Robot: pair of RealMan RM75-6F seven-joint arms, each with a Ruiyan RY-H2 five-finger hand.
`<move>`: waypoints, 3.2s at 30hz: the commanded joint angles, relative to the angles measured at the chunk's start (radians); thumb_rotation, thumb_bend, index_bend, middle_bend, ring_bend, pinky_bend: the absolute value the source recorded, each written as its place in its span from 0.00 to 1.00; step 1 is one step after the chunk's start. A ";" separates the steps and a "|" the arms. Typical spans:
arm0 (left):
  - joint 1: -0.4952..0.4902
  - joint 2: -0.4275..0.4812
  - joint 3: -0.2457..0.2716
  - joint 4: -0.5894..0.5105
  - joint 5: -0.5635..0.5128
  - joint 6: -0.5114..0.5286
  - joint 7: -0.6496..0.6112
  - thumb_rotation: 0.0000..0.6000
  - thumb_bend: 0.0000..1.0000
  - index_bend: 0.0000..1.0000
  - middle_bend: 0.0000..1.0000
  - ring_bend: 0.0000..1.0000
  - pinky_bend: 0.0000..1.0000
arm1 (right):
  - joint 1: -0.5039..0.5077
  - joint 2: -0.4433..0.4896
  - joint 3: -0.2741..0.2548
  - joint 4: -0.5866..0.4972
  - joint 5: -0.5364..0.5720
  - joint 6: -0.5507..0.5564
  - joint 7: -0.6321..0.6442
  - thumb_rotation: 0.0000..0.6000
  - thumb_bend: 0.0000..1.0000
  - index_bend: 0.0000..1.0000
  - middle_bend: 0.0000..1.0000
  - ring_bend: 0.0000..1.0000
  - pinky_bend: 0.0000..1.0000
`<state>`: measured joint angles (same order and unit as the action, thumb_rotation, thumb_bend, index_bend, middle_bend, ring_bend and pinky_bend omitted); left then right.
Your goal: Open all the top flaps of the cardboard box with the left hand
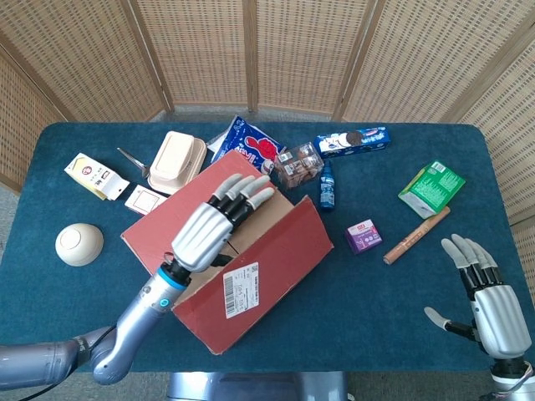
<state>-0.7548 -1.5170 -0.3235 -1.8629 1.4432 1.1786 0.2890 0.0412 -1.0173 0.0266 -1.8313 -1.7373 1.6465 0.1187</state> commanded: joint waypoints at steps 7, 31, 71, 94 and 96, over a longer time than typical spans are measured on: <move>-0.077 -0.085 -0.042 -0.010 -0.047 -0.027 0.048 1.00 0.01 0.00 0.00 0.00 0.00 | 0.001 0.004 0.001 0.002 0.003 -0.002 0.012 1.00 0.00 0.00 0.00 0.00 0.12; -0.162 -0.219 -0.049 0.053 -0.125 -0.050 -0.016 1.00 0.01 0.00 0.00 0.00 0.01 | 0.001 -0.001 -0.002 0.005 -0.004 -0.006 -0.002 1.00 0.00 0.00 0.00 0.00 0.12; -0.171 0.067 0.088 0.161 -0.140 -0.155 0.304 1.00 0.01 0.00 0.00 0.00 0.02 | -0.001 0.020 -0.001 -0.002 -0.004 0.008 0.051 1.00 0.00 0.00 0.00 0.00 0.12; -0.094 0.413 0.074 -0.036 -0.196 -0.092 0.402 1.00 0.01 0.00 0.00 0.00 0.02 | -0.008 0.036 -0.006 -0.007 -0.019 0.026 0.093 1.00 0.00 0.00 0.00 0.00 0.12; -0.078 0.448 0.072 -0.047 -0.198 -0.080 0.386 1.00 0.01 0.00 0.00 0.00 0.02 | -0.008 0.037 -0.006 -0.008 -0.022 0.028 0.094 1.00 0.00 0.00 0.00 0.00 0.12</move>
<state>-0.8532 -1.1020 -0.2498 -1.8920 1.2489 1.0822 0.6888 0.0333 -0.9806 0.0205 -1.8388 -1.7589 1.6743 0.2125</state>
